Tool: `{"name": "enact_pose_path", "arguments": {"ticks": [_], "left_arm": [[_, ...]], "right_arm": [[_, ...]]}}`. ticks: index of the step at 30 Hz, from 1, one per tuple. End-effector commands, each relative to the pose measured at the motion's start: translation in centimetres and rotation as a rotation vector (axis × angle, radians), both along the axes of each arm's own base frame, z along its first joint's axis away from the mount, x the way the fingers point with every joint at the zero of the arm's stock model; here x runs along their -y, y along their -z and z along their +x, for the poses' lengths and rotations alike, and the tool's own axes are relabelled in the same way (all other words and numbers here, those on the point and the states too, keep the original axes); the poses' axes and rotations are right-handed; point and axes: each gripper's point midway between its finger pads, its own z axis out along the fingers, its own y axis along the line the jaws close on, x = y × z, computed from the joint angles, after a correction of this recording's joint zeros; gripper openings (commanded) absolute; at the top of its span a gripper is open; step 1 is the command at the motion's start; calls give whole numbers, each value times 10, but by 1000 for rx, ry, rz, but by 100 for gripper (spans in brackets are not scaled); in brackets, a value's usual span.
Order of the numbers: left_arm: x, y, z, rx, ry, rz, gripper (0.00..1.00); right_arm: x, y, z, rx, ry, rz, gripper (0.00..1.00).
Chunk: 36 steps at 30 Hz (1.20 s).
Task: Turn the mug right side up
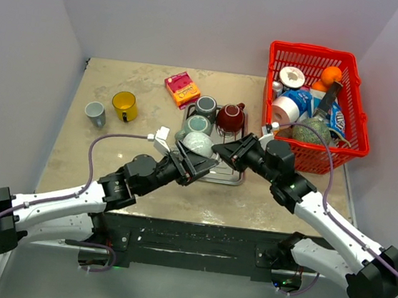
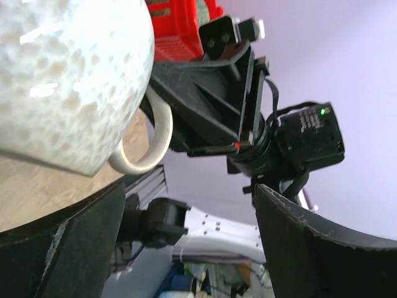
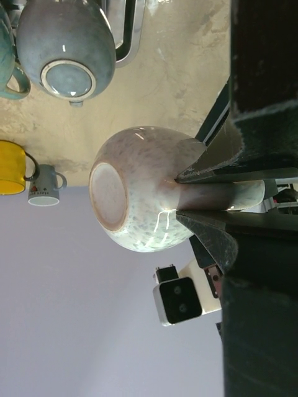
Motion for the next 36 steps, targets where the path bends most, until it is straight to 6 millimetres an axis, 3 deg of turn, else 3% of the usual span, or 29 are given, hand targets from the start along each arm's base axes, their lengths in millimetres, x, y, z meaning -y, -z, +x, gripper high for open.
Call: {"name": "enact_pose_path", "arguments": {"ticks": [1, 6, 11, 18, 24, 36], "left_arm": [[-4, -42, 19, 22, -126, -136, 87], [-11, -41, 15, -45, -172, -178, 86], [-14, -62, 9, -59, -192, -253, 84], [-9, -69, 14, -94, -251, -332, 82], [-22, -78, 28, -71, -364, -358, 76], [-14, -69, 46, -101, -451, -379, 66]], "right_arm": [[-2, -97, -9, 192, -25, 182, 0], [2, -119, -7, 267, -6, 177, 0], [3, -124, -5, 314, 9, 218, 0], [9, -146, -3, 424, 47, 296, 0], [6, -151, 3, 476, 51, 268, 0], [-2, -125, 6, 455, 28, 303, 0]]}}
